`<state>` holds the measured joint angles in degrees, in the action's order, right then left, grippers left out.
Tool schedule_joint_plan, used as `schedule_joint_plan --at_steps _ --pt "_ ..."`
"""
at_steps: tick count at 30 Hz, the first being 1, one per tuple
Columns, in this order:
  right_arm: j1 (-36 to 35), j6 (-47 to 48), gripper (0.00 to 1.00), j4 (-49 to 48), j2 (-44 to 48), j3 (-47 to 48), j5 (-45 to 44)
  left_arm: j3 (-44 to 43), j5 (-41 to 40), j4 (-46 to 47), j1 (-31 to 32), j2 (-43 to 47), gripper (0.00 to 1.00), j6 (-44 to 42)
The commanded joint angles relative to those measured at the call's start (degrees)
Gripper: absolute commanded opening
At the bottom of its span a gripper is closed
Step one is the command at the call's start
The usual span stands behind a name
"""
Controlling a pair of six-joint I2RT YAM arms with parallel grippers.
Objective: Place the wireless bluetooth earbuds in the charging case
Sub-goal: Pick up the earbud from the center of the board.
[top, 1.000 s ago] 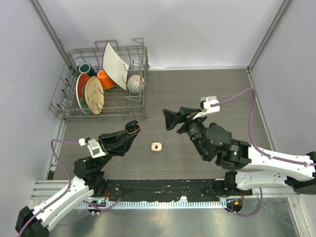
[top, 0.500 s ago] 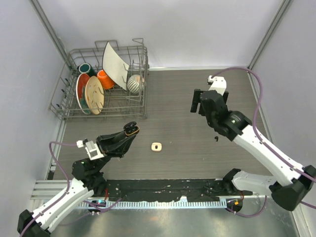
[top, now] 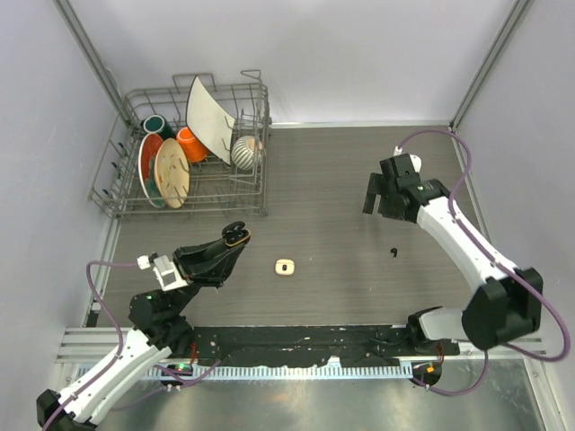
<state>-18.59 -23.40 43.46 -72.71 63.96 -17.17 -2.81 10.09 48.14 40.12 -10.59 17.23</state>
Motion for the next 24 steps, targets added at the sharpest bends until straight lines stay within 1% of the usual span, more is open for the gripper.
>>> schedule_joint_plan --at_steps 1,3,5,6,7,11,12,15,17,19,20,22,24 --pt "3.12 -4.81 1.00 6.45 -5.07 0.37 -2.66 -3.25 0.45 -5.25 -0.13 -0.74 0.00 -2.73" --pt "3.03 -4.03 0.99 5.33 -4.12 -2.07 -5.06 -3.17 1.86 -2.62 -0.13 -1.53 0.00 -2.38" --pt "3.03 -1.84 0.98 -0.64 0.34 -5.76 -6.21 -2.99 2.04 -0.34 -0.13 -2.24 0.00 -1.42" --pt "3.12 -1.57 0.98 -2.92 1.94 -9.26 -7.43 -3.08 2.48 -0.15 -0.13 -2.33 0.00 -1.07" --pt "3.47 -2.87 0.98 -3.81 2.74 -9.99 -8.75 -3.08 2.83 -0.15 -0.13 -2.24 0.00 -0.89" --pt "5.05 -3.94 0.98 -2.94 3.18 -12.27 -3.15 -2.73 3.27 -0.42 -0.13 -1.45 0.00 -0.71" --pt "5.05 -3.76 0.97 -5.29 3.97 -13.42 -2.26 -2.38 3.10 -0.33 -0.13 -1.36 0.00 -0.62" --pt "5.84 -4.90 0.96 -7.68 3.63 -16.50 -0.33 -2.73 2.75 -1.11 -0.13 -1.10 0.00 -1.24" --pt "6.37 -5.60 0.94 -8.13 2.31 -17.46 1.43 -2.82 2.74 -2.08 -0.13 -0.40 0.00 -1.24" --pt "6.63 -6.13 0.92 -9.01 0.04 -18.08 0.91 -2.55 2.66 -2.44 -0.13 0.22 0.00 -1.24" --pt "6.72 -6.31 0.90 -9.44 -0.76 -18.78 0.65 -2.29 2.40 -2.70 -0.13 0.57 0.00 -1.24" --pt "7.51 -5.87 0.84 -11.64 -2.17 -19.23 4.15 -2.20 2.13 -3.22 -0.13 1.62 0.00 -1.50" --pt "7.78 -6.75 0.83 -13.83 -2.70 -20.19 4.86 -2.20 1.25 -4.37 -0.13 2.50 0.00 -1.68"
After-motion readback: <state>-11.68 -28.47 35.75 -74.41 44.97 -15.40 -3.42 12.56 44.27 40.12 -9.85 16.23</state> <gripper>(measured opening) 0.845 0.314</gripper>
